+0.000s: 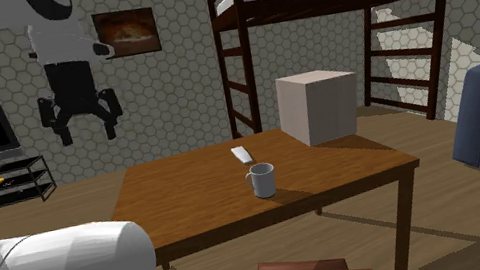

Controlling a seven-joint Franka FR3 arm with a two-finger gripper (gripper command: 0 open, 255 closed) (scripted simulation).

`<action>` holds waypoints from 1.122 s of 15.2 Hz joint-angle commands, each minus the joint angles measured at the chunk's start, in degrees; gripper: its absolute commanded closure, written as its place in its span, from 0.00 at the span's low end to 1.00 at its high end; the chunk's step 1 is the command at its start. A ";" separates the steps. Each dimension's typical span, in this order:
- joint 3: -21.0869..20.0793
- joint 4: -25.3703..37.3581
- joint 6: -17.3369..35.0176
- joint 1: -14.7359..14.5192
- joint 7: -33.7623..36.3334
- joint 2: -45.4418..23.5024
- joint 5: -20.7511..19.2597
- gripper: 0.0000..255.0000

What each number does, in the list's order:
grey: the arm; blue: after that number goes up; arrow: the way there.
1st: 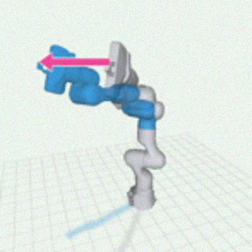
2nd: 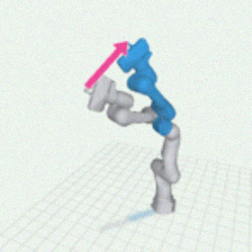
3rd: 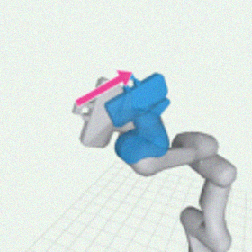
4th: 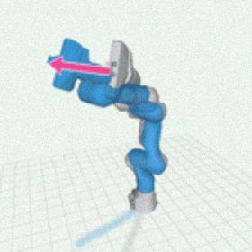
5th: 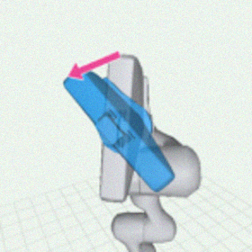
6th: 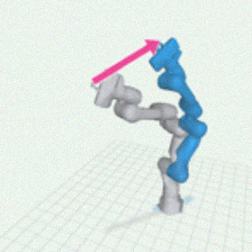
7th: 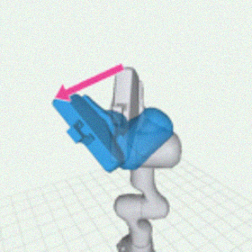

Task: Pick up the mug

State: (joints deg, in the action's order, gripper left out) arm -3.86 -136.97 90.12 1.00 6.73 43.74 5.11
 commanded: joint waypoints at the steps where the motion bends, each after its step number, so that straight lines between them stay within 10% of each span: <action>1: 0.00 0.00 0.00 0.00 0.00 0.00 0.00 0.00; 17: 14.44 0.06 21.09 5.99 -17.69 -20.29 -7.15 0.00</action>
State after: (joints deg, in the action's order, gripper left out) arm 9.77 -137.14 109.85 6.73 -9.89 24.92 -1.88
